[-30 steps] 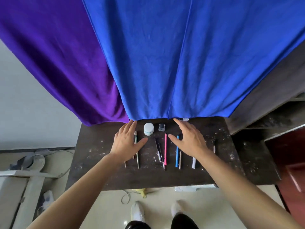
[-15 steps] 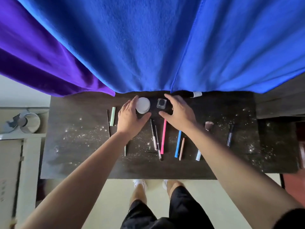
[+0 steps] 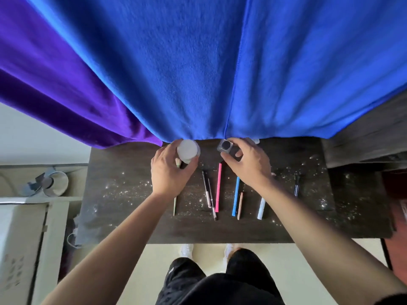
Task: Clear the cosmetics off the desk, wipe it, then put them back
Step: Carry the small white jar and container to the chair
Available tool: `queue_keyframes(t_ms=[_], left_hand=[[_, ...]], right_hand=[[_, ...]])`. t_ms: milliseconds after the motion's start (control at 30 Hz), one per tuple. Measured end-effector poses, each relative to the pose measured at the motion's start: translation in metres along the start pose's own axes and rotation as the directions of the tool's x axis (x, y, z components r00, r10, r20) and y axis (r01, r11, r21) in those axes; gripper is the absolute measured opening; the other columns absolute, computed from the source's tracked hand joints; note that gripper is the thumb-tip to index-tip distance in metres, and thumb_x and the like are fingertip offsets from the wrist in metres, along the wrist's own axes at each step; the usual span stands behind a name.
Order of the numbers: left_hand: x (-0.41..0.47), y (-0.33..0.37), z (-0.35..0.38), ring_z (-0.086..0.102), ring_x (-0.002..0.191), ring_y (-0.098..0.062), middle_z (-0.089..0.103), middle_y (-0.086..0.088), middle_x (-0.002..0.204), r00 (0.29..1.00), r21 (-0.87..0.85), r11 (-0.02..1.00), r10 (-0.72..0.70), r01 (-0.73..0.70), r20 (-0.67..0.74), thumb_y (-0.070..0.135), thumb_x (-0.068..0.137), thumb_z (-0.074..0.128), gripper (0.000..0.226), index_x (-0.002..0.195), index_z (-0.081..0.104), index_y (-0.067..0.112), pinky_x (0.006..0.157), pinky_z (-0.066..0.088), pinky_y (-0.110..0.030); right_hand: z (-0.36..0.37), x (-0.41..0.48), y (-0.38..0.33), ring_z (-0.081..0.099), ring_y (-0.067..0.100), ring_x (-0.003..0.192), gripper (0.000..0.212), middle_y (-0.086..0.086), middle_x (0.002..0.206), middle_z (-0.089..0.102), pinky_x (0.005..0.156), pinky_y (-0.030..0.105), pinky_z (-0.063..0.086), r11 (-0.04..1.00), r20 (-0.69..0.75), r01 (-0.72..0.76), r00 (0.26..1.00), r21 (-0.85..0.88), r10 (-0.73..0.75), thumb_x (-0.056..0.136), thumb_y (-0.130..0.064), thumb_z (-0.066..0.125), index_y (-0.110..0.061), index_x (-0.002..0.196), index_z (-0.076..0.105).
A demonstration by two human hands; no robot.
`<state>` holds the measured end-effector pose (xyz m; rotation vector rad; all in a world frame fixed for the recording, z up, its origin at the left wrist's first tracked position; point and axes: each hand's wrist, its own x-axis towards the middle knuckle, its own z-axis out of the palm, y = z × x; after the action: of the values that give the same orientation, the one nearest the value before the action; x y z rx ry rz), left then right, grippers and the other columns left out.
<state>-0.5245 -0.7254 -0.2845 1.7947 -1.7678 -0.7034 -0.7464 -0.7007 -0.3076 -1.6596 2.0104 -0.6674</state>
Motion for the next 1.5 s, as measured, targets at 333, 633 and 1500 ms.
queue_keyframes(t_ms=[333,633,1500], left_hand=[[-0.001,0.08,-0.08,0.06,0.101,-0.005,0.063,0.018,0.112,0.906,-0.268,0.879,0.421,-0.396,0.044,0.041,0.076,0.08,0.049,0.121,0.061,0.033,0.089,0.049,-0.023],[-0.111,0.162,-0.037,0.062,0.089,-0.007,0.055,0.012,0.102,0.664,-0.581,0.621,0.727,-0.526,0.175,0.034,0.071,0.081,0.049,0.117,0.065,0.027,0.08,0.056,-0.032],[-0.781,0.353,0.142,0.06,0.096,-0.002,0.051,0.03,0.113,-0.194,-0.885,0.271,0.912,-0.379,0.362,0.058,0.071,0.076,0.061,0.123,0.059,0.033,0.073,0.047,-0.009]], right_hand=[[-0.106,-0.078,-0.066,0.062,-0.001,0.071,0.033,-0.02,0.094,0.062,0.072,0.011,0.042,0.99,-0.52,-0.085,0.844,0.109,0.129,0.074,-0.045,0.076,-0.038,0.104,0.066],[-0.15,-0.28,-0.053,0.062,0.001,0.077,0.033,-0.022,0.093,0.059,0.068,0.014,0.046,0.913,-0.72,-0.379,0.591,0.15,0.364,0.073,-0.053,0.073,-0.039,0.102,0.066],[-0.26,-0.957,0.135,0.056,-0.016,0.093,0.046,-0.03,0.092,0.055,0.061,0.006,0.038,0.506,-0.818,-0.678,-0.259,0.532,0.513,0.073,-0.071,0.061,-0.042,0.109,0.061]])
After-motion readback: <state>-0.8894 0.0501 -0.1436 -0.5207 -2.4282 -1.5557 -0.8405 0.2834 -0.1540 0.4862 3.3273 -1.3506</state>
